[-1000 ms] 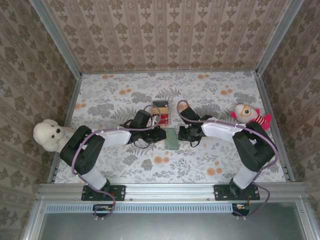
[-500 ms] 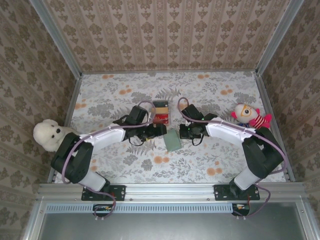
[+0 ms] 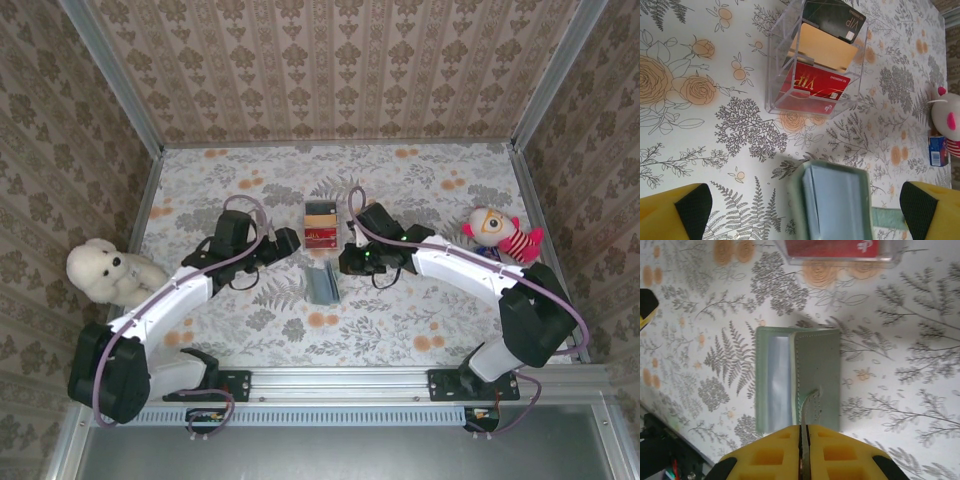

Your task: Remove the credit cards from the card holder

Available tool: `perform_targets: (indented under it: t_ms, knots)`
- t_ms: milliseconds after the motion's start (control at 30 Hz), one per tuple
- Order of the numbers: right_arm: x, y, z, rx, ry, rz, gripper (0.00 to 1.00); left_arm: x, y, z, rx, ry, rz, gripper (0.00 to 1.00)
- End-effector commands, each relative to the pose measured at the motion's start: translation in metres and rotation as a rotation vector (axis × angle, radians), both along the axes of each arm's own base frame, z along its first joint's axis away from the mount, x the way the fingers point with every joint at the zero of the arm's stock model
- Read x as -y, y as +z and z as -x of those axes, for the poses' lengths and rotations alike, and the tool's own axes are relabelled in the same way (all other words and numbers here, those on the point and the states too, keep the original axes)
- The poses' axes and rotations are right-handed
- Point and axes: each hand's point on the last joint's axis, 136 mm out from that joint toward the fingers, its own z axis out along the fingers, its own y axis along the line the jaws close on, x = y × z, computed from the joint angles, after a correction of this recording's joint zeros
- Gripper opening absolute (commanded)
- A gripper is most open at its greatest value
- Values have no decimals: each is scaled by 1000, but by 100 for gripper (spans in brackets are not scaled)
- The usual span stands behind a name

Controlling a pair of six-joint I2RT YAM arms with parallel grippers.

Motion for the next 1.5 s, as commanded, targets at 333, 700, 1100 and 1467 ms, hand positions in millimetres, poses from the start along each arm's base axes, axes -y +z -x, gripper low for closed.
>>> perform_targets:
  t_ms: [333,700,1100,1467]
  knots:
    - [31,-22,-1,15,-207,107,9,6,-9,3,-33,-45,20,100]
    - [70,-44,-1,-24,-222,220,9,60,-39,25,-123,-162,9,80]
    - [77,-62,8,-135,-198,248,16,134,-43,35,-124,-348,30,41]
    - [81,-20,-12,-42,-266,178,38,166,-69,22,-162,-448,-89,13]
